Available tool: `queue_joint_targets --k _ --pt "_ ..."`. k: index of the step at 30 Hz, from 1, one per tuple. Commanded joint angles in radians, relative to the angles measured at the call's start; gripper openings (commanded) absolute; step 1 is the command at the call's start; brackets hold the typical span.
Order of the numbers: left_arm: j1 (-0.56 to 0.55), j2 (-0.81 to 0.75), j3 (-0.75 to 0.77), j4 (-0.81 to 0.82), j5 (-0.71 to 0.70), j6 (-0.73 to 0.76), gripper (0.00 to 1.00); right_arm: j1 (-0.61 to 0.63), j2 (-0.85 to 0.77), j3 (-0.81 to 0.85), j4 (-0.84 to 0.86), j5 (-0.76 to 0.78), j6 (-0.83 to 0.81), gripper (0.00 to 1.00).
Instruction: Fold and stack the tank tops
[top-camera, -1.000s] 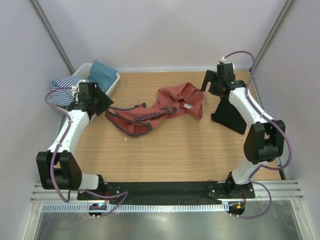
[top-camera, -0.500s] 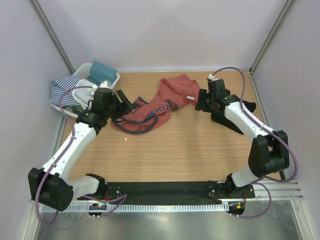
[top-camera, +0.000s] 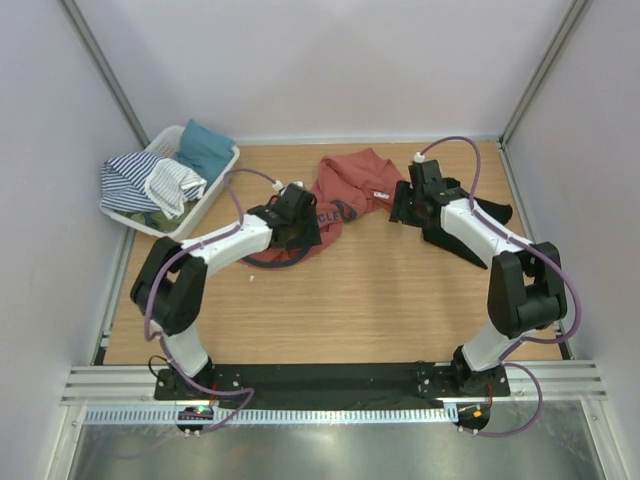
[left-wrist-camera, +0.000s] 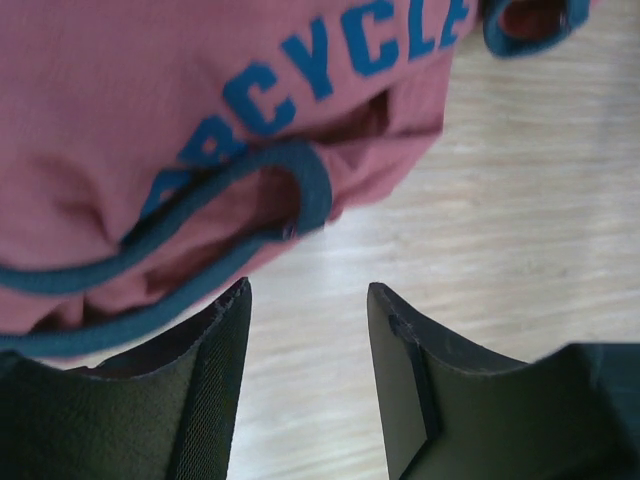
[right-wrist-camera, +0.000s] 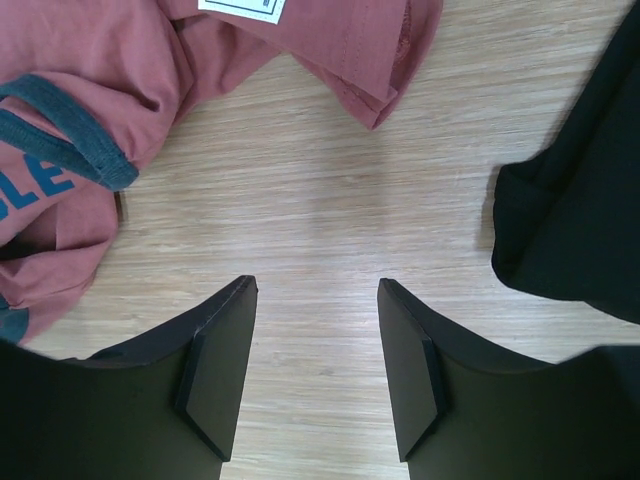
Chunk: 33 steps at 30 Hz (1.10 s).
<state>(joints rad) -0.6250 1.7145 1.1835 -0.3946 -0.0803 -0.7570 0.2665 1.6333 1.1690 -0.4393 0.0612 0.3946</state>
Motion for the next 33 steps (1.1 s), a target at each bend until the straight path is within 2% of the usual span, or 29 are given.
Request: queue_joint_targets --k 1,7,10,11,14,15,19,22,23,25,26,29,33 --pt "0.005 0.068 0.111 0.034 -0.072 0.044 0.51 -0.003 -0.065 0.021 0.045 0.014 0.009 0.57" --pt "0.004 0.186 0.163 0.033 -0.076 0.042 0.48 -0.006 -0.092 0.023 0.039 0.020 0.003 0.57" --pt "0.004 0.217 0.177 0.049 -0.069 0.044 0.40 -0.004 -0.096 0.027 0.034 0.011 0.001 0.57" --pt "0.004 0.221 0.182 0.053 -0.068 0.050 0.36 -0.006 -0.099 0.027 0.033 0.012 0.001 0.57" --pt "0.005 0.235 0.205 0.053 -0.062 0.073 0.06 -0.007 -0.110 0.018 0.031 0.015 0.000 0.56" --pt "0.005 0.226 0.214 0.027 -0.064 0.085 0.00 -0.007 -0.115 0.012 0.033 0.015 -0.002 0.55" --pt "0.011 0.044 0.168 -0.022 -0.047 0.107 0.00 -0.010 -0.113 -0.009 0.030 0.020 -0.013 0.55" --pt "0.054 -0.194 0.148 -0.130 -0.041 0.134 0.00 -0.012 -0.107 -0.014 0.027 -0.009 -0.025 0.57" --pt "0.086 -0.320 0.098 -0.133 0.012 0.134 0.00 -0.012 -0.105 -0.015 0.030 -0.017 -0.026 0.59" --pt "0.282 -0.406 0.030 -0.119 0.156 0.082 0.00 -0.010 -0.101 -0.020 0.040 -0.049 -0.030 0.62" --pt "0.414 -0.455 -0.022 -0.119 0.306 0.067 0.00 -0.010 -0.096 -0.022 0.053 -0.047 -0.028 0.64" --pt "0.505 -0.509 -0.080 -0.154 0.363 0.070 0.00 -0.009 -0.067 -0.031 0.079 -0.106 -0.020 0.71" --pt "0.531 -0.558 -0.128 -0.130 0.385 0.061 0.00 -0.007 -0.030 -0.034 0.093 -0.148 -0.023 0.78"
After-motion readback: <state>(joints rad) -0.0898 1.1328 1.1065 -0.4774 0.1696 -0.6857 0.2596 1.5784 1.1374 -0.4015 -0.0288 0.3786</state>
